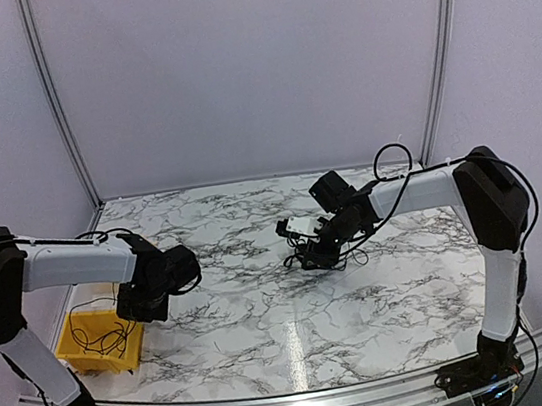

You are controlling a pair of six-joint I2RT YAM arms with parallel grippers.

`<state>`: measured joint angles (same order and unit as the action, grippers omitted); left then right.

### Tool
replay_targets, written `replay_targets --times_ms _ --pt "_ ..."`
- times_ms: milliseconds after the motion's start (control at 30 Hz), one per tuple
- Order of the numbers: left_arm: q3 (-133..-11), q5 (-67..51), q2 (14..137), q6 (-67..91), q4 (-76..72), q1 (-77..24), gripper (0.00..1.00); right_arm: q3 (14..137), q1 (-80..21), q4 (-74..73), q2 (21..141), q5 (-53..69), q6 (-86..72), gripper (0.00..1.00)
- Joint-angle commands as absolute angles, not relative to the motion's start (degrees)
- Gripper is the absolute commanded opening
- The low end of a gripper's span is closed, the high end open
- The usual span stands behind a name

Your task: Untangle the cables

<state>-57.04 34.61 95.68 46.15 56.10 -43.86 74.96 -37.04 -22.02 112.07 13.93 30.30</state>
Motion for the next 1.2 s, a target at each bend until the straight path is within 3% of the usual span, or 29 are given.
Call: replay_targets --times_ms 0,600,633,700,767,1167 --pt "-56.87 39.04 94.61 47.89 59.7 -44.67 0.0 75.65 -37.67 -23.22 113.24 14.68 31.02 0.53" --pt "-55.21 37.55 86.86 54.29 66.18 -49.72 0.0 76.24 -37.75 -24.19 113.58 15.1 31.14 0.53" --pt "-54.72 36.92 85.98 54.58 66.19 -49.74 0.01 76.24 -37.79 -24.23 113.68 15.18 31.19 0.53" --pt "-54.04 36.54 85.16 55.08 66.1 -49.79 0.2 76.35 -37.87 -24.28 113.9 15.29 31.19 0.53" --pt "-53.57 36.56 85.76 55.06 66.04 -49.77 0.27 76.38 -38.04 -24.47 114.15 15.29 31.24 0.53" --pt "-51.49 32.96 92.03 51.36 61.63 -51.14 0.3 76.47 -38.29 -24.7 113.77 15.03 31.27 0.53"
